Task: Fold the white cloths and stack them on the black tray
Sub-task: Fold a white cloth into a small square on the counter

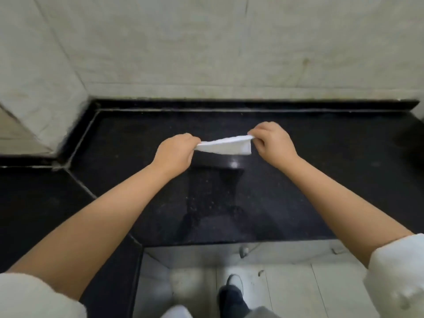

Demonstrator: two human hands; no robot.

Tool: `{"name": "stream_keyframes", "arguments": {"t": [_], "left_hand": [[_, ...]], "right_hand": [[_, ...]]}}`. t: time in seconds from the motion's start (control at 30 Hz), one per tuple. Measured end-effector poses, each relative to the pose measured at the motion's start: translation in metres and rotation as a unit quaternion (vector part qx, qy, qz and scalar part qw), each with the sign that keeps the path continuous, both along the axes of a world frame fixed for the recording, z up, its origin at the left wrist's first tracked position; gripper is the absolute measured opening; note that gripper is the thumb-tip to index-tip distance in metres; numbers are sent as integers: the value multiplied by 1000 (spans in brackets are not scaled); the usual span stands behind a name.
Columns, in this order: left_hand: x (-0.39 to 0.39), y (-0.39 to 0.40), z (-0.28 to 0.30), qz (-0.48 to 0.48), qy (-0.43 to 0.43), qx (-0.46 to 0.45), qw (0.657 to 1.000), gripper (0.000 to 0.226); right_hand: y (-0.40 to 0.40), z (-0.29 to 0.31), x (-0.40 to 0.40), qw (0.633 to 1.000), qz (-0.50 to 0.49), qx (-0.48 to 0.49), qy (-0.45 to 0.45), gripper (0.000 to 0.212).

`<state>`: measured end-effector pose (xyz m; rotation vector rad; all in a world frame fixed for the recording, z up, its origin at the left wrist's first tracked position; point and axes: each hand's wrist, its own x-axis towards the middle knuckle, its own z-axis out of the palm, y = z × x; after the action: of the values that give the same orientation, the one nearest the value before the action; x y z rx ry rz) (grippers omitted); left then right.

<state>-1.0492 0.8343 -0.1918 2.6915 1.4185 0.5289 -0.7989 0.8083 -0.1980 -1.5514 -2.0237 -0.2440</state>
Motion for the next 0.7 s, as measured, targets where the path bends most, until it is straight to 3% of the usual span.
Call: {"name": "stream_keyframes", "arguments": {"t": [0.1,0.17,0.23,0.27,0.33,0.4,0.5,0.57,0.7], "left_hand": [[5,-20,-51,-30,120,-124,984,30],[3,-30,-85,-55,187,-222,955,30],[1,-32,-106,-63,225,-336,912,22],[3,-30,-111,-56,227,-389,891,30],[11,-24,-111,-43,219,-470,854,40],[21,-16,-109,-27,224,-546,807,35],[34,1,-106,-25,229,-621,749,20],[42,12,-105,-4,201,-625,754,21],[49,39,-110,75,65,-533,840,21]], "right_hand": [[-33,-54,24,975,56,-200,-72,22],[-46,-83,33,914,67,-385,-108,20],[-48,-98,41,840,58,-531,-92,19],[-45,-101,44,804,54,-589,-70,18],[-33,-102,49,729,48,-683,-16,18],[-21,-102,54,661,31,-750,10,23],[-7,-104,59,603,17,-798,4,29],[3,-104,62,622,19,-783,0,26],[20,-108,70,779,1,-626,23,20]]}}
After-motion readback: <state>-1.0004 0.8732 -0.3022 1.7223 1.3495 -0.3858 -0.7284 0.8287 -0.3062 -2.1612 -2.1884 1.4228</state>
